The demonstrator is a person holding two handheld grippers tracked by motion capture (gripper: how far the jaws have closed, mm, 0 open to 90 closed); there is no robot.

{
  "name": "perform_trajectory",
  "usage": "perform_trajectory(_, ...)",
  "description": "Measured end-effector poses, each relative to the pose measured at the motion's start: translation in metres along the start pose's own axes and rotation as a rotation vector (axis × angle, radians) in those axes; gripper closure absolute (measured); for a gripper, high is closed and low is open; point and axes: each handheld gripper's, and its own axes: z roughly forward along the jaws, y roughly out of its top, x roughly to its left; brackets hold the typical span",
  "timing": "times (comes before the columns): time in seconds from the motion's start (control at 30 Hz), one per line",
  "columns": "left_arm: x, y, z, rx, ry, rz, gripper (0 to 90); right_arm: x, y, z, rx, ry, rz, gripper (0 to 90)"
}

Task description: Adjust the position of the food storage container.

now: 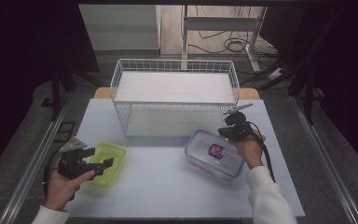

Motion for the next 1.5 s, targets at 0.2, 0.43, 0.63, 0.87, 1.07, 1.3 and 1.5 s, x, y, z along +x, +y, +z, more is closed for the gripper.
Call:
perform_trajectory(0.2,-0.001,0.0,-0.001,-0.007,0.004,0.0,15.8,0.002,0.003,0.014,0.024,-0.038,-0.048,89.4)
perform_trajectory(0.43,0.001,-0.001,-0.002,-0.007,0.01,-0.002,15.9,0.005,0.004,0.03,0.053,-0.078,-0.113,89.5)
perform_trajectory(0.63,0.001,-0.001,-0.001,-0.01,0.011,-0.005,16.1,0.007,0.003,0.031,0.052,-0.089,-0.123,89.6)
perform_trajectory(0.87,-0.001,-0.001,-0.001,-0.011,0.006,0.004,16.1,0.014,0.003,0.032,0.049,-0.072,-0.145,89.6)
perform_trajectory(1.07,-0.002,-0.001,-0.001,-0.009,0.003,0.004,16.1,0.028,0.003,0.033,0.042,-0.034,-0.185,89.6)
perform_trajectory(1.3,-0.003,-0.001,0.0,-0.005,-0.001,0.004,15.9,0.048,0.003,0.033,0.048,0.01,-0.234,89.7)
perform_trajectory(1.5,-0.005,-0.001,0.0,-0.001,-0.005,0.007,15.9,0.068,0.002,0.034,0.049,0.056,-0.277,89.7)
